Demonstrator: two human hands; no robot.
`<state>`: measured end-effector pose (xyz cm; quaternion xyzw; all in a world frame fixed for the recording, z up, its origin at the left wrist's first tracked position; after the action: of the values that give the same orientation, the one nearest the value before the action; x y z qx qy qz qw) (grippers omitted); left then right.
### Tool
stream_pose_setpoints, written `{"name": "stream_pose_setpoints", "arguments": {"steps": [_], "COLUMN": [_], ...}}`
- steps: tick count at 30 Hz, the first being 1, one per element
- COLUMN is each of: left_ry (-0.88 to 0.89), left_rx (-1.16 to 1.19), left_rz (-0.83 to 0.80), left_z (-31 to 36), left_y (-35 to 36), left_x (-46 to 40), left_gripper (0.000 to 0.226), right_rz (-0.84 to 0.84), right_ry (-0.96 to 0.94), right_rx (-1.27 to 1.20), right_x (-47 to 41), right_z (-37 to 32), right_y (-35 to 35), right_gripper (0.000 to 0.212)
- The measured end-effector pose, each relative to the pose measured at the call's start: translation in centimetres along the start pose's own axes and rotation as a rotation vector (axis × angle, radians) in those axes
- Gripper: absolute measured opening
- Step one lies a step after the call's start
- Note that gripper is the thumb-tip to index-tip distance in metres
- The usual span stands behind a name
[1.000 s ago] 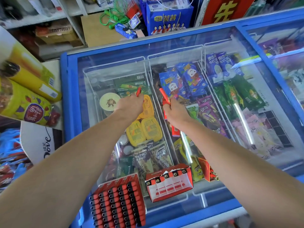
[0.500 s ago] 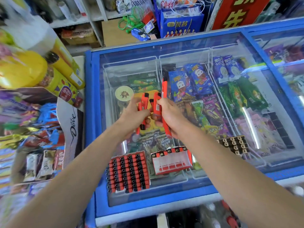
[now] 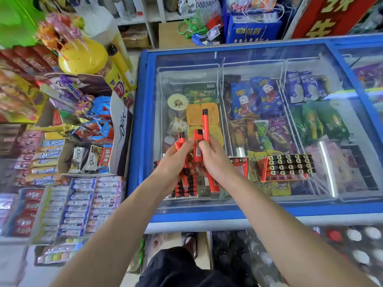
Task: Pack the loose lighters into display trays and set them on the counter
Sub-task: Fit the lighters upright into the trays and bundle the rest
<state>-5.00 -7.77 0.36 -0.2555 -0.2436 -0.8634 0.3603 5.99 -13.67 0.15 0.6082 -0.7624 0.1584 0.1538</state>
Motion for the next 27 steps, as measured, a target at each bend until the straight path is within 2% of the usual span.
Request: {"name": "stream_pose_setpoints", "arguments": {"steps": [3, 9, 11, 19, 24, 27], "left_ry": [-0.016, -0.034, -0.036, -0.030, -0.017, -0.008], "left_rx": [-0.027, 0.014, 0.052, 0.115, 0.150, 0.181], "left_rz": [0.005, -0.032, -0.039, 0.037, 0.051, 0.092], "left_z": [-0.7, -1.2, -1.3, -1.7, -2.0, -1.7], "left_y": [-0.3, -1.0, -1.4, -2.7, -3.6, -4.2], "left_x": [0.9, 2.3, 2.5, 2.4, 2.1, 1.8], "left_gripper": [0.052, 0.033, 0.032, 0.036, 0.033, 0.030], "right_rz": [-0.088, -0.139, -0.142, -0.130, -0.080, -0.062], "right_ry": [-0.009, 0.007, 0.006, -0.003, 0.082, 0.134], "right_rx": [0.074, 0.106, 0.126, 0.224, 0.059, -0.064], "right_x": [1.4, 2.6, 2.7, 2.8, 2.5, 2.3], "right_z": [0.2, -0.1, -0.2, -0.1, 0.1, 0.0], "right_y": [1.2, 2.6, 2.8, 3.9, 3.9, 3.7], "right_gripper": [0.028, 0.023, 0.023, 0.045, 0.039, 0.027]}}
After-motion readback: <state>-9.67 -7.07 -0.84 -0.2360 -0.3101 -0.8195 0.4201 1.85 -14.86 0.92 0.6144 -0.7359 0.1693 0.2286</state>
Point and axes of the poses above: each hand's wrist, its own x-axis away from the middle knuckle, its own y-axis out of the palm, z = x × y, the point moved 2 cm from there along -x, towards the middle knuckle, and after that the axes turned 9 degrees about -z, right-handed, at the moved point
